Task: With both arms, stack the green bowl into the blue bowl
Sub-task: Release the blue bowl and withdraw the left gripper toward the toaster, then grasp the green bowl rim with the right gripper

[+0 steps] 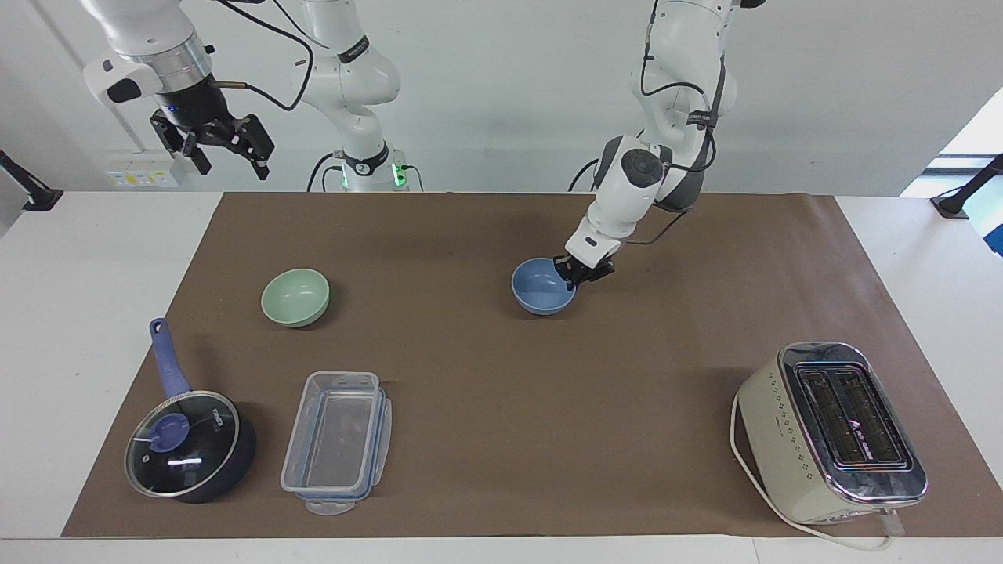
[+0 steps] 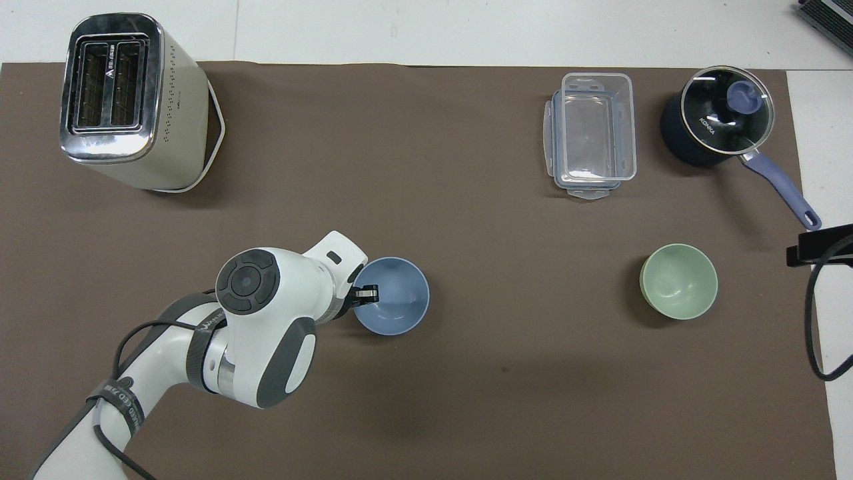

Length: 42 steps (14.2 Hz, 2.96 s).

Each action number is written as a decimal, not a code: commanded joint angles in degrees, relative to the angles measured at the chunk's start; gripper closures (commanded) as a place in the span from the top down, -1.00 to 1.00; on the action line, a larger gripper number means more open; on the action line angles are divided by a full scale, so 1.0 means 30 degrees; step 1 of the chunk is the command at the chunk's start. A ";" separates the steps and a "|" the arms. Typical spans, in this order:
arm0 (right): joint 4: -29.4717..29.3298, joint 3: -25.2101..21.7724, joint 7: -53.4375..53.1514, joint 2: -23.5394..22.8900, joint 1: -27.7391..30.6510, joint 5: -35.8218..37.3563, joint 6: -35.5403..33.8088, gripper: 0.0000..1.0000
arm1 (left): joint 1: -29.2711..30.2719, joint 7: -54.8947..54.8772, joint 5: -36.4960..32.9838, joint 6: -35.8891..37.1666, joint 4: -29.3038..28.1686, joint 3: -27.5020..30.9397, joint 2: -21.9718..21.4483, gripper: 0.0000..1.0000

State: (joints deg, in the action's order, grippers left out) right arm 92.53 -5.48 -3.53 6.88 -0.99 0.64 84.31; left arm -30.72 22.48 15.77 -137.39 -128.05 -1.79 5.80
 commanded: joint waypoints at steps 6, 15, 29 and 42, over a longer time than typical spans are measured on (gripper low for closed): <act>0.0738 0.0038 0.0590 0.0317 0.0215 0.0137 0.0491 1.00 | -0.0132 0.0038 -0.0012 0.0823 0.0436 0.0332 -0.0610 0.68; 0.7264 0.0038 0.2638 -0.1379 0.0564 0.0137 0.8508 1.00 | 0.4080 -0.5317 -0.2851 0.8756 0.4645 0.0333 -0.3691 1.00; 1.2809 0.0067 0.7094 -0.3464 0.2850 -0.0010 1.6898 1.00 | 0.7222 -0.9689 -0.4672 1.7730 1.5085 0.0684 -0.1405 1.00; 1.1786 0.0096 0.6947 -0.3846 0.2822 -0.0361 1.6695 -1.00 | 0.7223 -0.9836 -0.4788 1.7819 1.3828 0.0625 -0.2400 1.00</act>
State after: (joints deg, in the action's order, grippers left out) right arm 129.48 -5.54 16.31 -3.69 6.99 0.19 134.05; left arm -9.44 -6.19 2.51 -84.68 -84.49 0.40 0.41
